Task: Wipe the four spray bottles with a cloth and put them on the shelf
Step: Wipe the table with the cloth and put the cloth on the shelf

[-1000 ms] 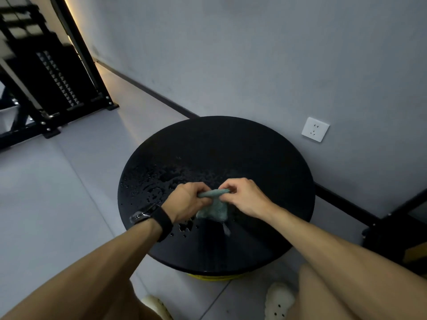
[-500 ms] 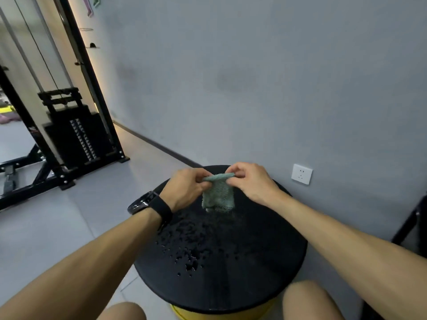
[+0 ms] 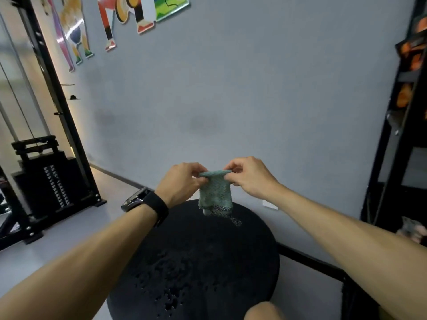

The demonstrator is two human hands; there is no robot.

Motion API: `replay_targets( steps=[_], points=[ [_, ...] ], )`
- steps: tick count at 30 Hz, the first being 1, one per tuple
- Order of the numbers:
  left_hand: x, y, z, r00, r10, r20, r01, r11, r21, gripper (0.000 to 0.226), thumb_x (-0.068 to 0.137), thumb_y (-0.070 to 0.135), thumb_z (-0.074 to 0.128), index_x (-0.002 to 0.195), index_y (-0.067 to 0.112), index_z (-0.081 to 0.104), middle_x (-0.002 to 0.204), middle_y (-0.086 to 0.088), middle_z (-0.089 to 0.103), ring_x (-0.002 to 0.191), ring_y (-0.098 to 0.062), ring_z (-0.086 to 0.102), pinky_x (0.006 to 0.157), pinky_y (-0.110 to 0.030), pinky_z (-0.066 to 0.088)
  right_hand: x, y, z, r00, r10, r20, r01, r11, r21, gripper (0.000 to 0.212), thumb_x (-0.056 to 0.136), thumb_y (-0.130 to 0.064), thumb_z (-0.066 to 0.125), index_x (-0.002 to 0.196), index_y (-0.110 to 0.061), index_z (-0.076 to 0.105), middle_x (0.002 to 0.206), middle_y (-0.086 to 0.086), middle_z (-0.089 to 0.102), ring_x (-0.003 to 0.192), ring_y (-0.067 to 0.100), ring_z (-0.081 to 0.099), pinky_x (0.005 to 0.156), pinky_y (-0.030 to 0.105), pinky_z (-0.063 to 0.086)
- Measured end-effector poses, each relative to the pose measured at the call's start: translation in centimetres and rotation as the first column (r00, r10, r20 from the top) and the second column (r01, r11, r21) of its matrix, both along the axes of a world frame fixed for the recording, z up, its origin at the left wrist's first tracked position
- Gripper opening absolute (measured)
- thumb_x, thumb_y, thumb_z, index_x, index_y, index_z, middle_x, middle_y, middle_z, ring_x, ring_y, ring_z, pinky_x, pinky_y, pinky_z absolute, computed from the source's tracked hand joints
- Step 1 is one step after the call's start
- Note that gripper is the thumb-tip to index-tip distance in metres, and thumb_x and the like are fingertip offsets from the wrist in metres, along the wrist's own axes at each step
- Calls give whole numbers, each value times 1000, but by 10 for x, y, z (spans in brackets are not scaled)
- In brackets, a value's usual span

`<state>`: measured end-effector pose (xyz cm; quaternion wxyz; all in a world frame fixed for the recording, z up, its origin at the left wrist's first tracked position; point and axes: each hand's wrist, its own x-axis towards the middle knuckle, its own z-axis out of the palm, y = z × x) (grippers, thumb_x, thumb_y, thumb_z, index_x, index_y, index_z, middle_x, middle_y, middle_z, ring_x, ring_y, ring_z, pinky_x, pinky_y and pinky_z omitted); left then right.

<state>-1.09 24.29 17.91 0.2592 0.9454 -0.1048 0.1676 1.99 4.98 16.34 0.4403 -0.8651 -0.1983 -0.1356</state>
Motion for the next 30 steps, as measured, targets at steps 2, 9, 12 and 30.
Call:
replay_targets(
  steps=[2, 9, 12, 30],
  points=[
    [-3, -16, 7, 1000, -15, 20, 15, 1000, 2, 13, 92, 23, 65, 105, 24, 67, 98, 8, 68, 90, -13, 63, 65, -19, 41, -5, -15, 7, 1000, -20, -6, 20, 1000, 2, 8, 80, -15, 71, 87, -19, 74, 80, -2, 72, 77, 12, 69, 80, 38, 58],
    [-9, -72, 29, 990, -132, 48, 131, 991, 17, 10, 92, 24, 65, 101, 22, 61, 98, 6, 66, 92, -18, 63, 74, -29, 45, -30, -74, 31, 994, -108, 10, 108, 994, 22, 11, 81, -13, 70, 89, -17, 74, 77, -3, 71, 74, 12, 69, 80, 36, 58],
    [-12, -98, 36, 982, -179, 55, 178, 984, 17, 9, 91, 26, 65, 100, 23, 63, 98, 5, 69, 92, -17, 62, 71, -27, 42, -42, -102, 37, 987, -156, 23, 156, 987, 32, 10, 80, -12, 69, 85, -19, 74, 77, 0, 72, 78, 17, 70, 81, 39, 58],
    [-45, -274, 44, 803, -583, 124, 582, 812, 43, 4, 91, 25, 67, 90, 25, 63, 98, 6, 62, 87, -15, 61, 73, -25, 38, -154, -264, 47, 847, -528, 54, 526, 849, 46, 10, 82, -8, 72, 83, -18, 71, 83, 11, 71, 84, 30, 70, 77, 45, 59]
  ],
)
